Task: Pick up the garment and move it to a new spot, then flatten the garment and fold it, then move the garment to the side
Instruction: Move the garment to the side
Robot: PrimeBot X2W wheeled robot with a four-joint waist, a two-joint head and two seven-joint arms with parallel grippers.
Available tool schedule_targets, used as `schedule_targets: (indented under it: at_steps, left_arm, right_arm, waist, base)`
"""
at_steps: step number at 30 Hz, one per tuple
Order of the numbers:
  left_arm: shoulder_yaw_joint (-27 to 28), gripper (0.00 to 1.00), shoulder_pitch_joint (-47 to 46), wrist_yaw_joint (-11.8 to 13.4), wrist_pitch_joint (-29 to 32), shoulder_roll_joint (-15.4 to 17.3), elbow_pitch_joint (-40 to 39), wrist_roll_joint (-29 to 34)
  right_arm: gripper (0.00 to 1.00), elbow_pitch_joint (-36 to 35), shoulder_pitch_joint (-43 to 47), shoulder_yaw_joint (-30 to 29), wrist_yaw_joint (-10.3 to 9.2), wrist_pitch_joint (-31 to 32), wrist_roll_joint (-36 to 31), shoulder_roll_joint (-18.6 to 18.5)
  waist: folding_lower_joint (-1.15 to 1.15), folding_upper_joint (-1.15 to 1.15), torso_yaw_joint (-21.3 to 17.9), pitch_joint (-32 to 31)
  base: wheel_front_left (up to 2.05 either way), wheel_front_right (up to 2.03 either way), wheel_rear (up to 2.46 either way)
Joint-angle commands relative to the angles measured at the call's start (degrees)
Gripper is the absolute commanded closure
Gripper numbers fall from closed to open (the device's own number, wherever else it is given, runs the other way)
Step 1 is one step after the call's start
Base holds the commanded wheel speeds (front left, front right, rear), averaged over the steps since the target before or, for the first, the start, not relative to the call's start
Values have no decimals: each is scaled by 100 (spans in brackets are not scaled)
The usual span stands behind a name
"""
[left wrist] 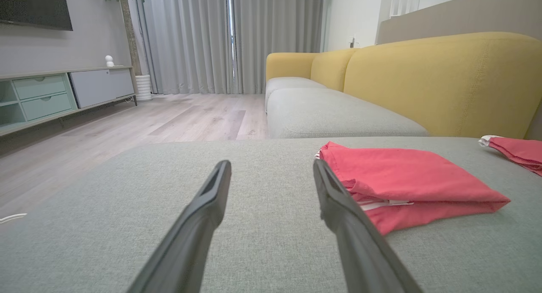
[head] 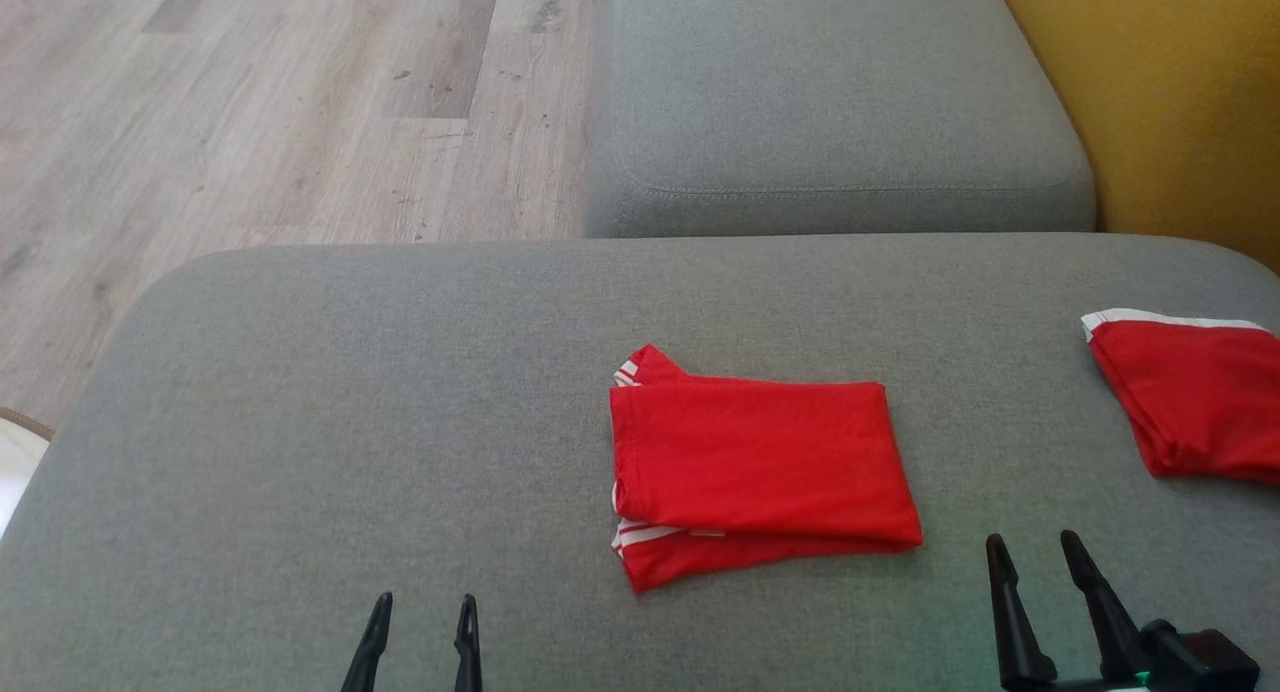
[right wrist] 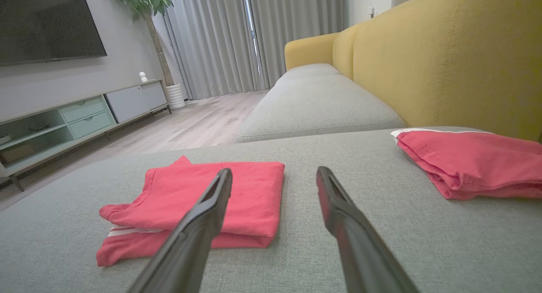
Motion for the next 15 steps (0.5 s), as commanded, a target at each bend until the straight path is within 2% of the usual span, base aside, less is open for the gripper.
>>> schedule_targets:
  at_steps: [1,15]
  left_arm:
    - [234,0,-250,-35,-55,-100,-158,36]
    - [312,0,-291,-76,-55,-131,-289,67]
  right_arm:
    - [0,-209,-205,100,39,-63,-60,-47]
    - [0,-182,-223,232,39,-63,-102,-89]
  waist:
    - [0,0,4,1]
    - [0,0,11,51]
  base:
    - [0,0,0]
    - [0,0,0]
